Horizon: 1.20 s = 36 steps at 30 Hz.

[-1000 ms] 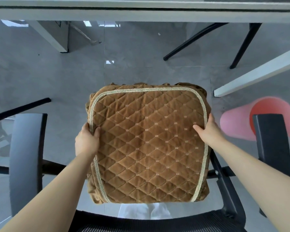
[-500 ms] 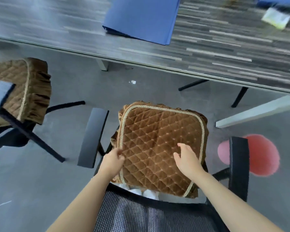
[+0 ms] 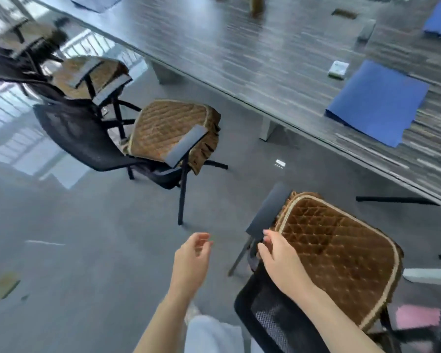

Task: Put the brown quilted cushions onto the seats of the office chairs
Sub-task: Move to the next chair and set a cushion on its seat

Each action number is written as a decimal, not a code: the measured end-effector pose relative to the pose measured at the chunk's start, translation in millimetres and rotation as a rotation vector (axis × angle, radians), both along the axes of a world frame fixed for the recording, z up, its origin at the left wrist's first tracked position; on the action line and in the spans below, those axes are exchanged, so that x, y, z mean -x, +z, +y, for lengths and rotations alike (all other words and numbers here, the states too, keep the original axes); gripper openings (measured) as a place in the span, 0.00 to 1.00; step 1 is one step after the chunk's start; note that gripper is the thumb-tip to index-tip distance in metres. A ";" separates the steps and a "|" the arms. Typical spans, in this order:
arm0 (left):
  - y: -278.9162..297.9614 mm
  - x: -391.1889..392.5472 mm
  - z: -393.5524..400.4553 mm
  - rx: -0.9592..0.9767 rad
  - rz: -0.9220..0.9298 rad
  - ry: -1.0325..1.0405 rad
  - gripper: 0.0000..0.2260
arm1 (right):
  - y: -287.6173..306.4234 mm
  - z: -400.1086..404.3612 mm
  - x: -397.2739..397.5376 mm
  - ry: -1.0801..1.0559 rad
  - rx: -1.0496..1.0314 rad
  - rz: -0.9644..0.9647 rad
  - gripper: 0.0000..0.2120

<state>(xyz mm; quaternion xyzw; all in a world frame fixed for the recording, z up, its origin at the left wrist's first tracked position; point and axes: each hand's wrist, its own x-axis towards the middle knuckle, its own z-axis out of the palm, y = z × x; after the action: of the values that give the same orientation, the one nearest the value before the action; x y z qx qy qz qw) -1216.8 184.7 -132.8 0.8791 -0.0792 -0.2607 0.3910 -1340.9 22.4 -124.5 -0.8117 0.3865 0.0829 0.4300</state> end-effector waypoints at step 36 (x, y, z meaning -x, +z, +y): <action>82.4 -475.7 154.6 0.109 -0.086 0.153 0.07 | 75.5 117.2 -506.5 0.154 -0.025 -0.113 0.20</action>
<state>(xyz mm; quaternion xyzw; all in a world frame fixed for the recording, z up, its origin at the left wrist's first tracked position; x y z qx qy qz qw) -741.1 339.3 -50.3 0.8705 -0.0425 -0.1874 0.4532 -834.4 139.5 -49.0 -0.8370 0.2970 0.0746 0.4534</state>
